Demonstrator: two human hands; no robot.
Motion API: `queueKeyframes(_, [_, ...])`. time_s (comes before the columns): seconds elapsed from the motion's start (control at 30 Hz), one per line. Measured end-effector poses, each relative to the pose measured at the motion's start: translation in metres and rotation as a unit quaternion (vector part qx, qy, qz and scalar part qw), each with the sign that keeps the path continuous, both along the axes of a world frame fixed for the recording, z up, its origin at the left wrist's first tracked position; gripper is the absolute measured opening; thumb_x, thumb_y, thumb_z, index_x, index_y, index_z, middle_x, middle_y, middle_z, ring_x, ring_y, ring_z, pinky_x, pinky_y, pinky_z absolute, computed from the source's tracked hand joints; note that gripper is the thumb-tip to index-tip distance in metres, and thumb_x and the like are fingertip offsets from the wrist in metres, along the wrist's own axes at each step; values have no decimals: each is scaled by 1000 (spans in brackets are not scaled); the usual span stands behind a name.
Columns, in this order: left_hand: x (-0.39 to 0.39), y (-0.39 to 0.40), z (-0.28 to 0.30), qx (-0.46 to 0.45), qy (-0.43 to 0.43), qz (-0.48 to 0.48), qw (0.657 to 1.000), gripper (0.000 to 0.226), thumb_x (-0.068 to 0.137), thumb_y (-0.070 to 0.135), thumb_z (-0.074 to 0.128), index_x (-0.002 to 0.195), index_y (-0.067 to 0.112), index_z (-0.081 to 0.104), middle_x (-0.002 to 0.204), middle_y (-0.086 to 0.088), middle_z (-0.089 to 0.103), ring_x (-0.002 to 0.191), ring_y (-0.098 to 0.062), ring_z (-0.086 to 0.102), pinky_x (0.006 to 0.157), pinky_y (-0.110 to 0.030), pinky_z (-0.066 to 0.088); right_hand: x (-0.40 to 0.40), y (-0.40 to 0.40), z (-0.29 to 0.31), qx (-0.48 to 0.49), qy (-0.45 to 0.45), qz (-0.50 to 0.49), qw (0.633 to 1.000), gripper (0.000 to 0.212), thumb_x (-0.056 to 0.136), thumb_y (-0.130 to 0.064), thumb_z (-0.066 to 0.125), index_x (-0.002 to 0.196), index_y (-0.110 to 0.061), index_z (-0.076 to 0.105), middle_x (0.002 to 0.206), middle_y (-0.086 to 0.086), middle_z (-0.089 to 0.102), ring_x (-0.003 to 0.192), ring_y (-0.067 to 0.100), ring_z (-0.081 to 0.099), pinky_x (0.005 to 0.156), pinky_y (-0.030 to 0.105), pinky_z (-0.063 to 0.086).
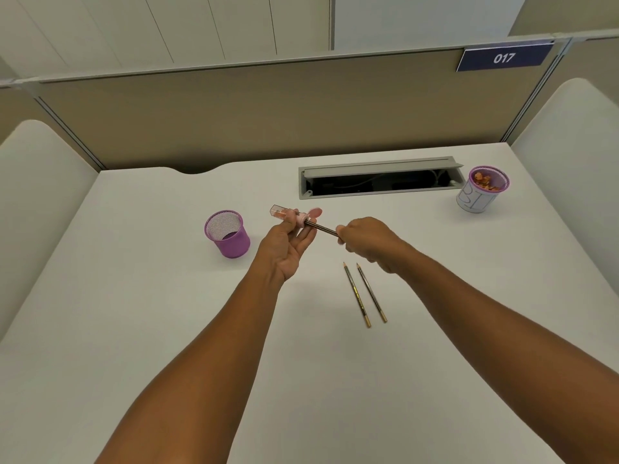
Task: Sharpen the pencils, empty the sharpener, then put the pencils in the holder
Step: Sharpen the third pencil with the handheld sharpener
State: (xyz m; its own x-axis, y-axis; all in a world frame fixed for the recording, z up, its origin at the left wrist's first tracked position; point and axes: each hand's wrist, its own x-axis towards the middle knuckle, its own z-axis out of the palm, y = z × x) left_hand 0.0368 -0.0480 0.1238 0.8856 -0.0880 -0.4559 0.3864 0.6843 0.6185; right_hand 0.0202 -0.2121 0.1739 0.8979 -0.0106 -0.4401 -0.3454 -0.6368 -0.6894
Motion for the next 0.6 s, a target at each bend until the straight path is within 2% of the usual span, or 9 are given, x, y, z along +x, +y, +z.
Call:
queueKeyframes(0.07, [1,0,1,4,-1,1,1000,11,101,19,53,98,9,55,115,-21,72,93,-22,75,90,-35,58,-6,-2,-12,-64,-141,42,987,24,95,-37,50,90,-14,57,83,0,58,69,16,51,60,30,41])
queueKeyframes(0.17, [0,0,1,0,8,4,1000,13,101,19,54,95,8,57,105,-18,75,93,-24,75,86,-35,60,-14,-7,-25,-212,-343,131,906,19,96,-30,51,91,-14,58,84,0,54,64,20,50,55,32,40])
queueKeyframes(0.23, [-2,-2,1,-4,26,5,1000,12,100,19,55,98,7,58,94,-15,77,89,-24,76,78,-37,62,-15,-12,-29,-277,-419,153,851,18,94,-23,54,85,-10,61,75,3,55,57,22,47,48,29,31])
queueKeyframes(0.3, [-3,-4,3,-15,36,3,999,12,100,18,56,102,7,59,88,-14,77,85,-24,76,73,-38,63,-16,-14,-27,-296,-461,150,823,16,90,-18,60,77,-8,63,64,4,56,50,22,45,47,25,23])
queueKeyframes(0.37, [-3,-4,5,-23,36,-5,999,14,99,17,57,107,5,58,90,-16,77,87,-26,76,75,-40,63,-17,-13,-23,-308,-427,137,839,20,92,-20,55,75,-10,62,59,2,56,45,19,41,47,21,17])
queueKeyframes(0.43, [-2,-6,8,-24,29,-17,999,15,99,15,56,110,5,57,100,-19,76,92,-28,75,81,-40,61,-15,-7,-19,-308,-317,105,891,26,95,-26,43,78,-15,60,58,-2,52,47,15,42,45,22,20])
queueKeyframes(0.47, [-2,-6,9,-26,26,-22,999,15,100,15,55,111,5,56,105,-21,74,94,-29,75,85,-40,60,-11,-3,-16,-270,-232,76,931,27,95,-27,41,80,-16,60,60,-3,51,52,14,44,47,24,25])
queueKeyframes(0.53, [-3,-7,9,-23,27,-24,999,14,100,16,55,110,6,54,108,-23,73,94,-28,75,88,-40,59,-2,0,-5,-80,-29,-6,996,22,91,-22,44,83,-12,62,69,-2,53,60,13,45,51,26,31])
queueKeyframes(0.6, [-3,-9,8,-12,24,-19,999,13,100,17,55,109,6,55,104,-21,75,92,-27,75,86,-39,60,1,-3,0,53,74,-60,994,23,91,-21,47,81,-8,63,74,2,54,62,14,42,53,25,33])
